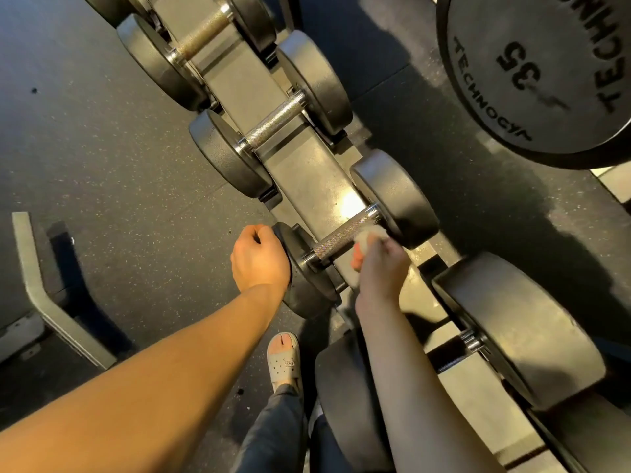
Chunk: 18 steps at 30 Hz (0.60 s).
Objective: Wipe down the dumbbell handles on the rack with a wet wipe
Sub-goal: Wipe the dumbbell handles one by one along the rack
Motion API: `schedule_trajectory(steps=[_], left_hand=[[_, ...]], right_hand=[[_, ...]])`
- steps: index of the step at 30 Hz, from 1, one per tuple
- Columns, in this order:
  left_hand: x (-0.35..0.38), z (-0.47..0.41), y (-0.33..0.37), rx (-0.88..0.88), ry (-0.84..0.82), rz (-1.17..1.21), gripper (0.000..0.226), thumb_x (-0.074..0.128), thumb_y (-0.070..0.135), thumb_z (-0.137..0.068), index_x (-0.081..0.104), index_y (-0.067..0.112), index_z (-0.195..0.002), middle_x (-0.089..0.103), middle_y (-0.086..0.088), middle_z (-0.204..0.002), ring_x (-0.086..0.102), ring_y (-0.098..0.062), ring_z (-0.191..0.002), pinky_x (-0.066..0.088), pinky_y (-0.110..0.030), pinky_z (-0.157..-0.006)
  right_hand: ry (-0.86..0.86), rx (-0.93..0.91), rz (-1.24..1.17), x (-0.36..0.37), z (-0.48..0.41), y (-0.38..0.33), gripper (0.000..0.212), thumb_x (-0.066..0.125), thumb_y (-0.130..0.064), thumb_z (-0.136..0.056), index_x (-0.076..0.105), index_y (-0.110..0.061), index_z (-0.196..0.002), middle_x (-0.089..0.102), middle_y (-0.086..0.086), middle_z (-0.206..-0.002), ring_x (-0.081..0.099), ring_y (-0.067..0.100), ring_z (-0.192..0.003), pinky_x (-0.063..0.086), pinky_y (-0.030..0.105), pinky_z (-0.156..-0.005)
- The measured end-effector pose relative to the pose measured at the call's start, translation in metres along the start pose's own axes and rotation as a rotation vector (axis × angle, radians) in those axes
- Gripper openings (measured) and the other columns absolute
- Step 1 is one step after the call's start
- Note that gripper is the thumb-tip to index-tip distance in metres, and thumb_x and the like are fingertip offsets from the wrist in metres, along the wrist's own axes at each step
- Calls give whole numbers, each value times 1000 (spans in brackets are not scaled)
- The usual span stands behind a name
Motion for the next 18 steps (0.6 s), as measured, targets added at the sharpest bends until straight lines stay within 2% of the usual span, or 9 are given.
schedule_trajectory(steps=[2, 4, 7, 9, 11, 14, 16, 18], left_hand=[[0, 1, 1, -2, 1, -5, 24, 41, 23, -100, 60, 19, -86, 59, 1, -79, 57, -26, -82, 47, -43, -77], [0, 1, 1, -2, -1, -6, 24, 41, 22, -100, 60, 18, -87, 58, 2, -78, 58, -27, -83, 47, -42, -77], [0, 2, 1, 1, -11, 1, 24, 40, 22, -101, 60, 19, -88, 59, 1, -79, 57, -24, -81, 45, -41, -75], [0, 2, 1, 4, -14, 2, 24, 40, 22, -101, 60, 21, -87, 59, 2, -79, 58, -24, -81, 45, -40, -75], [0, 2, 1, 9, -16, 7, 24, 40, 22, -101, 59, 24, -85, 59, 3, -79, 57, -22, -80, 45, -39, -75], [0, 1, 0, 10, -10, 9, 25, 40, 22, -101, 59, 25, -86, 59, 4, -79, 55, -18, -75, 43, -37, -73], [0, 1, -1, 9, -6, 6, 26, 40, 22, -101, 58, 27, -83, 60, 3, -79, 56, -20, -77, 44, -38, -74], [0, 1, 0, 8, -7, 14, 27, 40, 23, -101, 57, 28, -81, 61, 2, -80, 58, -24, -81, 46, -40, -76]], right_hand=[[58, -29, -108, 1, -3, 1, 17, 57, -27, -101, 70, -19, -93, 72, 8, -94, 70, 19, -89, 59, 34, -83], [-16, -62, 14, 16, 2, 7, 26, 55, -35, -101, 70, -14, -95, 69, 3, -89, 68, 16, -85, 56, 34, -80], [-179, -111, 218, 29, 11, 10, 27, 52, -26, -104, 70, -9, -93, 65, -5, -79, 65, 11, -80, 49, 19, -72], [-126, -151, 276, 21, 6, 3, 26, 55, -24, -104, 69, -9, -89, 60, -9, -74, 65, -1, -78, 42, 6, -65], [-21, -154, 142, 10, -2, -5, 25, 58, -29, -103, 64, -13, -84, 59, -9, -72, 61, -12, -69, 44, 9, -70], [14, -66, -66, 11, -9, -3, 15, 61, -35, -100, 65, -23, -92, 69, -5, -85, 67, -1, -77, 53, 27, -78], [-43, 28, -168, 17, -10, 5, 25, 57, -35, -102, 65, -15, -115, 69, 9, -109, 64, 14, -94, 51, 29, -81], [-115, 151, -325, 20, -8, 12, 31, 54, -36, -103, 60, -15, -125, 61, 10, -112, 58, 19, -96, 48, 27, -80]])
Point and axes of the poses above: each hand's wrist, its own z-axis away from the middle knuckle, its own x-axis out of the palm, y = z × x, the point moved 4 cm from there along -z, towards the middle knuckle
